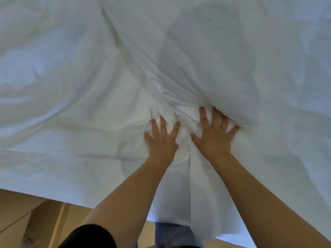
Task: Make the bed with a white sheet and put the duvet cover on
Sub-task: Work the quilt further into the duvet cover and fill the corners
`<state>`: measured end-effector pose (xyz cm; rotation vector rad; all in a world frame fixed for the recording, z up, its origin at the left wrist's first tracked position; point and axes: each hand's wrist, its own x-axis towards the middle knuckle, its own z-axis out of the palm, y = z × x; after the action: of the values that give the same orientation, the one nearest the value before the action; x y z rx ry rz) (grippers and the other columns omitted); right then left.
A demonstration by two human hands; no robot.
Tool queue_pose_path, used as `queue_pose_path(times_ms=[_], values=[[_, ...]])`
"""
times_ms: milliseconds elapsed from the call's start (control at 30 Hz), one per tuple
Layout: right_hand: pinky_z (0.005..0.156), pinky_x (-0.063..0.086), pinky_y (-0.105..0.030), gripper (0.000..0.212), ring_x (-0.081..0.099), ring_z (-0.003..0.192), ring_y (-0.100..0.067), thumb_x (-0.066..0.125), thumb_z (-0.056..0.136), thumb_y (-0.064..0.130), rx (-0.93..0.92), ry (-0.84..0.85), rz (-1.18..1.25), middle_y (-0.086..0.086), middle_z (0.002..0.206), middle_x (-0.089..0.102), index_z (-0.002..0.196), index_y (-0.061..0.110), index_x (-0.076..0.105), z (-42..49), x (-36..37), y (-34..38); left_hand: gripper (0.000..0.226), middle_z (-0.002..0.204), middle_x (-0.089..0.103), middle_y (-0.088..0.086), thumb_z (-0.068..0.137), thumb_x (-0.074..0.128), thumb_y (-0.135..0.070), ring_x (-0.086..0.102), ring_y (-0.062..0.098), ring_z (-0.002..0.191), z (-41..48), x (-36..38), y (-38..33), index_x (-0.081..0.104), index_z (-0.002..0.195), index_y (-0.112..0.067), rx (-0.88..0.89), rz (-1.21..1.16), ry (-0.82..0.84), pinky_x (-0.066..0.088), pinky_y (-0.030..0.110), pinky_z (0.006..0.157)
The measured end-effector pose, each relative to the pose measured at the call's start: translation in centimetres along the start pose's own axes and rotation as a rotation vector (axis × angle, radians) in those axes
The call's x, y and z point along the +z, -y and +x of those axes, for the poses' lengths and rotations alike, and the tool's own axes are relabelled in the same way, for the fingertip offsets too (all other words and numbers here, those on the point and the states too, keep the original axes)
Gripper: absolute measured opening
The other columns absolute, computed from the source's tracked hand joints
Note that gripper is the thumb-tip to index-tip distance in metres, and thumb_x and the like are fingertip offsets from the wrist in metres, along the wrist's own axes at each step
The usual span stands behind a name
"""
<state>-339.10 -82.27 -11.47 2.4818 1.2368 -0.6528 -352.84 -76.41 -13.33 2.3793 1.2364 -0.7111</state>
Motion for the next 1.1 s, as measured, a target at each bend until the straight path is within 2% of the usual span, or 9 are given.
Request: queue_pose_path(times_ms=[100,200,400,533,667,767,900,1033,1100], values=[[0.105,0.0,-0.069,0.088,-0.011,0.137,-0.031,0.043,0.088,0.056,0.03,-0.009,0.02,-0.004,0.15,-0.021,0.145,0.033,-0.021,-0.6,0.2,1.3,0.029,0.099,0.07,0.01,0.063,0.083,-0.011,0.065,0.034,0.098,0.8,-0.1,1.8,0.072,0.089,-0.013,0.217,-0.067,-0.42,0.055,0.042,0.076],[0.107,-0.003,-0.066,0.091,-0.008,0.14,-0.032,0.052,0.086,0.041,0.091,-0.022,0.016,-0.011,0.153,-0.011,0.149,0.023,-0.012,-1.8,-0.7,3.6,0.012,0.073,0.063,0.011,0.075,0.073,0.001,0.06,0.026,0.068,1.8,-1.8,3.9,0.062,0.073,-0.003,0.344,-0.399,-0.446,0.046,0.026,0.064],[0.113,0.002,-0.049,0.059,0.013,0.141,-0.031,0.052,0.093,0.032,0.03,-0.186,0.481,-0.017,0.153,0.019,0.143,0.009,0.033,-4.2,-4.4,11.5,0.027,0.065,0.041,-0.003,0.098,0.04,-0.016,0.037,0.008,0.064,-2.1,-8.6,16.1,0.042,0.072,-0.009,-0.163,-1.089,-0.625,0.027,0.021,0.059],[0.112,0.023,-0.035,0.057,0.028,0.136,-0.02,0.043,0.095,0.045,-0.011,0.021,1.129,-0.005,0.148,0.03,0.144,0.018,0.032,-4.8,-8.4,20.9,0.041,0.049,0.034,-0.007,0.078,0.052,-0.044,0.031,0.005,0.047,-7.6,-14.1,25.2,0.032,0.054,-0.017,0.1,-0.998,-0.334,0.028,0.025,0.047],[0.103,0.026,-0.033,0.1,0.032,0.135,-0.019,0.051,0.069,0.077,0.072,0.302,1.646,0.004,0.152,0.026,0.149,0.033,0.01,-3.1,-13.4,30.8,0.042,0.048,0.038,-0.008,0.063,0.051,-0.057,0.035,0.005,0.043,-11.3,-17.1,32.5,0.039,0.057,-0.017,0.224,-0.807,-0.145,0.024,0.017,0.044],[0.103,0.039,-0.034,0.089,0.047,0.125,-0.021,0.069,0.077,0.052,0.031,0.252,1.519,-0.002,0.14,0.045,0.145,0.021,0.023,-2.3,-15.3,37.4,0.032,0.047,0.038,-0.008,0.06,0.046,-0.053,0.035,0.007,0.043,-11.9,-18.4,37.3,0.04,0.06,-0.021,0.236,-0.688,-0.114,0.025,0.018,0.043],[0.076,0.043,-0.031,0.014,0.055,0.083,-0.02,0.05,0.091,0.019,-0.025,0.087,1.177,-0.002,0.091,0.056,0.101,0.009,0.046,-1.8,-15.9,43.1,0.025,0.053,0.047,-0.007,0.065,0.054,-0.039,0.046,0.012,0.054,-9.5,-18.6,42.0,0.044,0.056,-0.018,0.136,-0.606,-0.007,0.033,0.027,0.053],[0.066,0.038,-0.034,0.01,0.053,0.074,-0.027,0.042,0.093,0.023,-0.302,0.009,0.882,-0.007,0.079,0.056,0.093,0.012,0.041,-3.4,-16.7,45.4,0.011,0.102,0.063,0.006,0.091,0.056,-0.028,0.058,0.026,0.1,-2.8,-20.0,43.7,0.06,0.093,-0.018,-0.254,-1.255,-0.063,0.044,0.035,0.081],[0.06,0.034,-0.034,0.013,0.056,0.073,-0.033,0.041,0.095,0.019,-0.545,0.049,0.621,-0.015,0.083,0.061,0.1,0.009,0.047,-5.9,-15.4,47.2,0.053,0.127,0.055,0.001,0.086,0.054,-0.054,0.053,0.021,0.113,1.3,-21.5,42.3,0.053,0.124,-0.017,-0.204,-1.322,0.048,0.042,0.036,0.095]])
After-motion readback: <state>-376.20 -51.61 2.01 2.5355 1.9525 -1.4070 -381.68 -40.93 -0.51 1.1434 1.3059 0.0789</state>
